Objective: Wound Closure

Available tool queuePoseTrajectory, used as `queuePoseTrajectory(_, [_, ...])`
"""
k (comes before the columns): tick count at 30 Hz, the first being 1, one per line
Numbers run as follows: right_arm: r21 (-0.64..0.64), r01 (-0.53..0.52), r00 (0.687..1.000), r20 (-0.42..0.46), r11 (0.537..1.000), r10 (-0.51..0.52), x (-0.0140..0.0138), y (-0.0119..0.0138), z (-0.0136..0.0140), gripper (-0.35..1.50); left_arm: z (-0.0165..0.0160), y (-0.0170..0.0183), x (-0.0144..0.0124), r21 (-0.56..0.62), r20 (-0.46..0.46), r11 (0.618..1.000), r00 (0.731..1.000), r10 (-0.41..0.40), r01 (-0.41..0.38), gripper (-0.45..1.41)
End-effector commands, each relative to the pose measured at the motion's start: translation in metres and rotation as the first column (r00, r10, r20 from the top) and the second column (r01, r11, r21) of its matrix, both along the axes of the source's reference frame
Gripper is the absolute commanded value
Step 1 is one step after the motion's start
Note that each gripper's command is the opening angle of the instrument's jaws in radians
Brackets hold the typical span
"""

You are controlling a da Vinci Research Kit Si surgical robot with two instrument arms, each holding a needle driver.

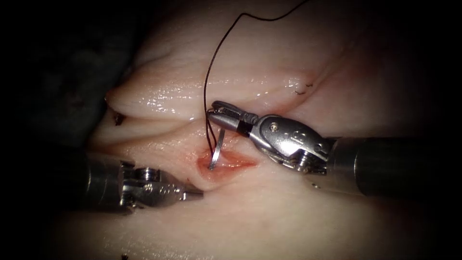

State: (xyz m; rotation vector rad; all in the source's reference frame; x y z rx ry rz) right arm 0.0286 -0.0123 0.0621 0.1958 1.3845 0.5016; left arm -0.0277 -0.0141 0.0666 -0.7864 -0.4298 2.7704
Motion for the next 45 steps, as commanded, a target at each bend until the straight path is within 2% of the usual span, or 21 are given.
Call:
queuePoseTrajectory(1, [0.006,0.005,1.000,0.000,1.000,-0.005,0.0009,-0.0005,0.0005,-0.35,0.0005,-0.0005,-0.0005,0.001,0.000,1.000,1.000,0.001,-0.001,-0.45])
queuePoseTrajectory(9, [0.081,0.032,0.999,0.006,0.996,-0.032,0.0015,-0.0012,0.0009,-0.35,0.0006,-0.0004,-0.0005,0.001,0.000,1.000,1.000,0.001,-0.001,-0.45])
queuePoseTrajectory(15, [0.206,0.050,0.999,-0.021,0.977,-0.046,0.0015,-0.0017,0.0009,-0.35,0.0006,-0.0004,-0.0004,0.001,0.000,1.000,1.000,0.001,-0.001,-0.45])
queuePoseTrajectory(20, [0.329,0.055,0.998,-0.045,0.943,-0.042,0.0016,-0.0023,0.0006,-0.35,0.0007,-0.0004,-0.0004,0.000,0.001,1.000,1.000,0.002,-0.002,-0.45])
queuePoseTrajectory(30, [0.487,0.066,0.993,-0.119,0.871,-0.009,0.0024,-0.0040,-0.0004,-0.35,0.0008,-0.0005,-0.0004,0.000,0.003,1.000,1.000,0.003,-0.003,-0.45])
queuePoseTrajectory(40, [0.526,0.076,0.991,-0.135,0.847,-0.005,0.0024,-0.0061,-0.0014,-0.35,0.0009,-0.0003,-0.0003,-0.001,0.006,1.000,1.000,0.002,-0.002,-0.45])
queuePoseTrajectory(45, [0.560,0.065,0.993,-0.115,0.826,-0.001,0.0022,-0.0072,-0.0018,-0.35,0.0010,-0.0003,-0.0003,-0.001,0.006,1.000,1.000,0.003,-0.003,-0.45])
